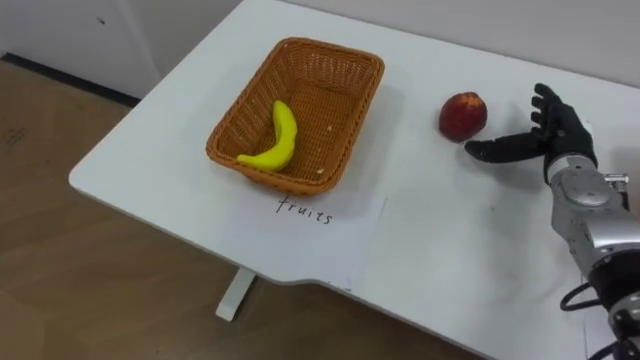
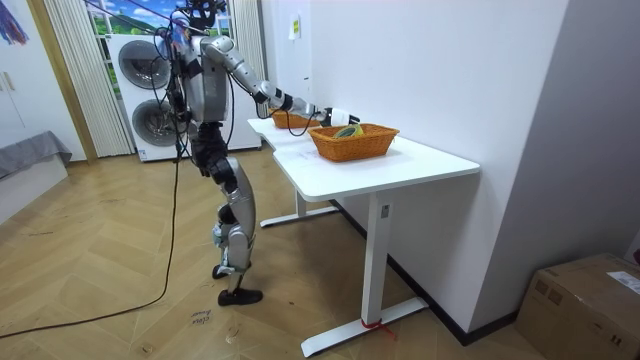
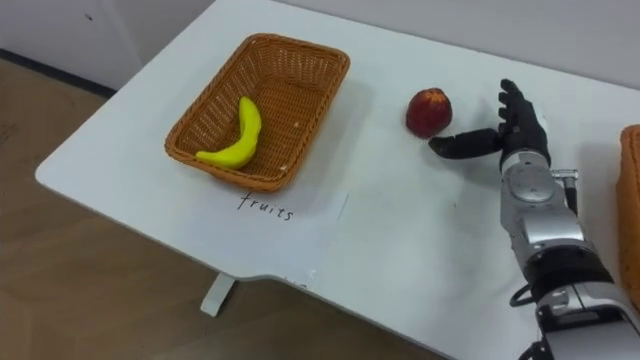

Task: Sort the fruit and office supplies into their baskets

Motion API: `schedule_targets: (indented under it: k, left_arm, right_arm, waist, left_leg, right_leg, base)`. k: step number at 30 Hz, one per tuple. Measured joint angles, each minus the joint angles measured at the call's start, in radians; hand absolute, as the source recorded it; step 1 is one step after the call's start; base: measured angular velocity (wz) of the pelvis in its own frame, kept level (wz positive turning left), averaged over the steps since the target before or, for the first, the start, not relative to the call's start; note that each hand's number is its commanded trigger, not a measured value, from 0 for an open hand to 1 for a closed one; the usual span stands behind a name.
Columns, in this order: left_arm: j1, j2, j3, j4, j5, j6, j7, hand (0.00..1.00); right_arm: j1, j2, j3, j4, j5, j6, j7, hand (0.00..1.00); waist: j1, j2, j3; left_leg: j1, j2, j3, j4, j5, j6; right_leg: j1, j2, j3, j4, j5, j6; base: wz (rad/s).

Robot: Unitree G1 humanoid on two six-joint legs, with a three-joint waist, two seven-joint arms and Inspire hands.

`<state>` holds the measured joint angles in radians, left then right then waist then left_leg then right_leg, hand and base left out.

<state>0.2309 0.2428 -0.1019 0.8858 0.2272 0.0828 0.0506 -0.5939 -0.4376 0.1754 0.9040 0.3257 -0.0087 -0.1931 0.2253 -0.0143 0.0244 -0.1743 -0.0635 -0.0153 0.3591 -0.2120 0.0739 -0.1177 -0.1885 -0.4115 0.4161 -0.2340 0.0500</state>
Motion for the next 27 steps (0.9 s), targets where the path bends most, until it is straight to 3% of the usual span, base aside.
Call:
schedule_targets:
  k: [7,18,27]
  left_arm:
    - [-0.034,0.003,-0.006,-0.001,-0.02,-0.027,0.053,0.0]
    - [-0.06,0.009,-0.03,0.002,-0.086,-0.041,0.056,0.0]
    - [-0.082,0.01,-0.038,0.032,-0.107,-0.048,0.056,0.0]
  right_arm:
    - [-0.035,-0.001,0.0,0.0,0.017,-0.025,-0.024,0.0]
    - [-0.056,-0.001,0.009,-0.001,0.018,-0.047,-0.039,0.0]
    - [-0.056,-0.001,0.063,-0.001,0.018,-0.047,0.011,0.0]
  waist:
    - [-0.002,-0.007,0.0046]
    - [0.001,-0.015,0.0084]
    - [0.008,-0.016,0.0084]
  left_leg:
    - [-0.025,0.003,0.013,0.001,0.0,0.0]
    - [-0.032,0.004,0.013,-0.001,0.0,0.0]
    - [-0.026,0.013,0.031,-0.013,0.0,-0.001]
  right_leg:
    - [-0.03,0.002,0.012,0.001,0.002,-0.003]
    - [-0.04,0.004,0.011,-0.006,0.003,-0.003]
    - [-0.043,0.015,0.027,-0.019,0.008,-0.006]
  base:
    - [-0.05]
    - [0.0]
    - [-0.06]
